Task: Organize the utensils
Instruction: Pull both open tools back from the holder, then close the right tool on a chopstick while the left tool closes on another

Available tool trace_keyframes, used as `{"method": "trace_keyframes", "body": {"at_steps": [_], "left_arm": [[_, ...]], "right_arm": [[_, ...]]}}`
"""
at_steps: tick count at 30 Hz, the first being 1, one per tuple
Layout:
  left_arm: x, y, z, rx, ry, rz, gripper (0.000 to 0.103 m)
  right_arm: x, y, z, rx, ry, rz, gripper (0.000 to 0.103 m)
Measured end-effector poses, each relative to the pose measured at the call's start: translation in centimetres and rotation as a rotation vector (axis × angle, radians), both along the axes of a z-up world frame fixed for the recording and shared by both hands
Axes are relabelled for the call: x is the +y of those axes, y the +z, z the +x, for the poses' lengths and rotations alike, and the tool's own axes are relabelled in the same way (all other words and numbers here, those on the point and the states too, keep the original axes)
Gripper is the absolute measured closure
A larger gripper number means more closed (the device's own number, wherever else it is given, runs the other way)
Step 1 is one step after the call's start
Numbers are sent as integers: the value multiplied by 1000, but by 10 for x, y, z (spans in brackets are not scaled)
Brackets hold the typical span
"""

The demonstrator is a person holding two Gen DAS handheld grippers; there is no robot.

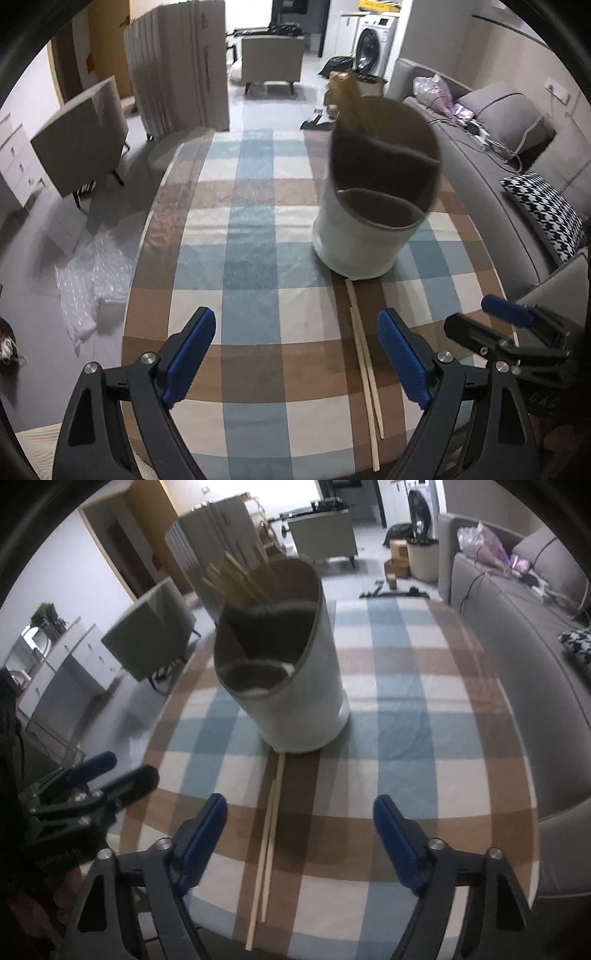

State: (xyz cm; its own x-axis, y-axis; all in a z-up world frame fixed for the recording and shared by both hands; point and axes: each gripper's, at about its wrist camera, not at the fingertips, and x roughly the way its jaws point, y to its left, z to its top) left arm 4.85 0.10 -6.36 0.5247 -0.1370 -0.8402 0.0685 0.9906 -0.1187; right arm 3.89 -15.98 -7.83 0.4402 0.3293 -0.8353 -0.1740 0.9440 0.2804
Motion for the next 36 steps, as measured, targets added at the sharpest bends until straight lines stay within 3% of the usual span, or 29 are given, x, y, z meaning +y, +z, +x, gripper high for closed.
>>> {"method": "trace_keyframes", "body": {"at_steps": [9, 14, 17, 23, 26, 36], "left_arm": [[27, -11, 19, 82, 84, -49, 17], [46, -19, 26, 129, 138, -78, 17], [59, -23, 27, 156, 176, -113, 17], [73, -20, 29, 151, 222, -106, 17], [78, -23, 30, 162, 225, -125, 17], [87, -24, 31, 176, 232, -139, 17]], "right_arm": [[28, -38, 29, 96, 50, -47, 51], [56, -67, 40, 149, 109, -113, 72], [68, -75, 42, 164, 149, -170, 74], [74, -82, 41, 171, 156, -234, 81], [79, -82, 40, 167, 160, -261, 90], [94, -85, 45, 152, 180, -298, 89]]}}
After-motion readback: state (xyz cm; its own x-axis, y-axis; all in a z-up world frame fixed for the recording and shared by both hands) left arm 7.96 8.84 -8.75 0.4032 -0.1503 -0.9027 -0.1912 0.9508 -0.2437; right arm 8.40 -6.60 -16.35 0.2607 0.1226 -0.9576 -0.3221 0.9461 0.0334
